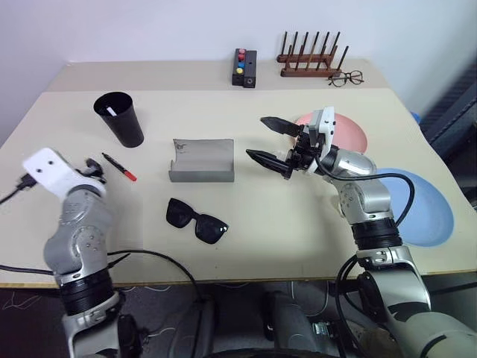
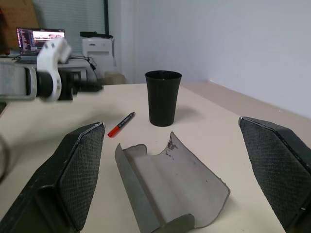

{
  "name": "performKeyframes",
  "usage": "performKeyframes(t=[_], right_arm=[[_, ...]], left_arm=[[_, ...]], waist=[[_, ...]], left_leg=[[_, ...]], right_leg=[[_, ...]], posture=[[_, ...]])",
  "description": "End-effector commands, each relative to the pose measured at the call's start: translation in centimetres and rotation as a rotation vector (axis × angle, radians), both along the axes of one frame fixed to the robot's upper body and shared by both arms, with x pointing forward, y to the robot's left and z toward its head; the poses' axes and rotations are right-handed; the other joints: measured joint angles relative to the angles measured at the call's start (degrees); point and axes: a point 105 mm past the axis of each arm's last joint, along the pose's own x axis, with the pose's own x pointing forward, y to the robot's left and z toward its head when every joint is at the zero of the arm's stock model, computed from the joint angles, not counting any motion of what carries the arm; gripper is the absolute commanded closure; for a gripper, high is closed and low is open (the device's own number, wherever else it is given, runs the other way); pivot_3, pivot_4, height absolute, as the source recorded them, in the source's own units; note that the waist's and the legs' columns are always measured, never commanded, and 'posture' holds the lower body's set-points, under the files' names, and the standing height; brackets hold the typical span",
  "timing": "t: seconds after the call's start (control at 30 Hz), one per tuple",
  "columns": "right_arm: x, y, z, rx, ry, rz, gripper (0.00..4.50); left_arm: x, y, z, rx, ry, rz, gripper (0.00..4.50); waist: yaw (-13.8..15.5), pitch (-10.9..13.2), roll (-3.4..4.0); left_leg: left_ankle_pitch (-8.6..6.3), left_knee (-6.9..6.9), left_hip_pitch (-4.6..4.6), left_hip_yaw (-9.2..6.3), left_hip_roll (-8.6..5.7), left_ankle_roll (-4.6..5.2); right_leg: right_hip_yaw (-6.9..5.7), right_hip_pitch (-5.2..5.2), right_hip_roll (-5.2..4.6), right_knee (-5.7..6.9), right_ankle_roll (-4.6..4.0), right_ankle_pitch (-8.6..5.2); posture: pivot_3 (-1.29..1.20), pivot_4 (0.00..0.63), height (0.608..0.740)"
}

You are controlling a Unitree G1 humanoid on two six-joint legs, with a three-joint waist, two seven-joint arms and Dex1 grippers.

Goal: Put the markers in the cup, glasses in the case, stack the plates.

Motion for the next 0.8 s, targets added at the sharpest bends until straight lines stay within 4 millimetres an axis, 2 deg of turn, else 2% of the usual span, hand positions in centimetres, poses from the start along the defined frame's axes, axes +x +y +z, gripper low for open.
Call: performKeyframes(t=[0.03,0.2,0.53,0.8], right_arm=[[-0.2,0.4,1.4,0.014,-0.053,0.018,0.0],[-0.4,0.4,1.4,0.012,-0.053,0.014,0.0],[-0.7,-0.3,1.3,0.011,-0.053,-0.017,0.0],[-0.9,-0.3,1.2,0.016,-0.049,-0.026,0.0]], left_arm=[[0.5,-1.7,1.3,-0.024,0.026,0.043,1.21],[2.3,-3.0,1.1,-0.045,0.074,0.089,1.21],[3.5,-0.9,0.3,-0.054,0.173,0.24,1.21],[6.1,-0.6,0.8,-0.053,0.171,0.248,1.21]], waist=[[-0.04,0.0,0.0],[-0.18,0.0,0.0],[-0.03,0.0,0.0],[0.01,0.0,-0.01]], left_leg=[[0.0,0.0,0.01,0.0,0.0,0.0],[0.01,-0.06,0.04,0.07,0.01,-0.03],[0.01,-0.13,0.04,0.09,0.01,-0.04],[0.02,-0.12,0.01,0.09,0.01,-0.04]], right_leg=[[0.0,0.0,0.02,0.0,0.0,0.0],[0.04,0.0,0.04,-0.03,0.0,0.0],[0.05,0.0,0.05,-0.13,-0.01,0.0],[0.03,0.0,0.05,-0.16,0.0,0.0]], posture=[[0.0,0.15,0.74],[0.0,0.15,0.74],[0.0,0.15,0.74],[0.0,0.15,0.74]])
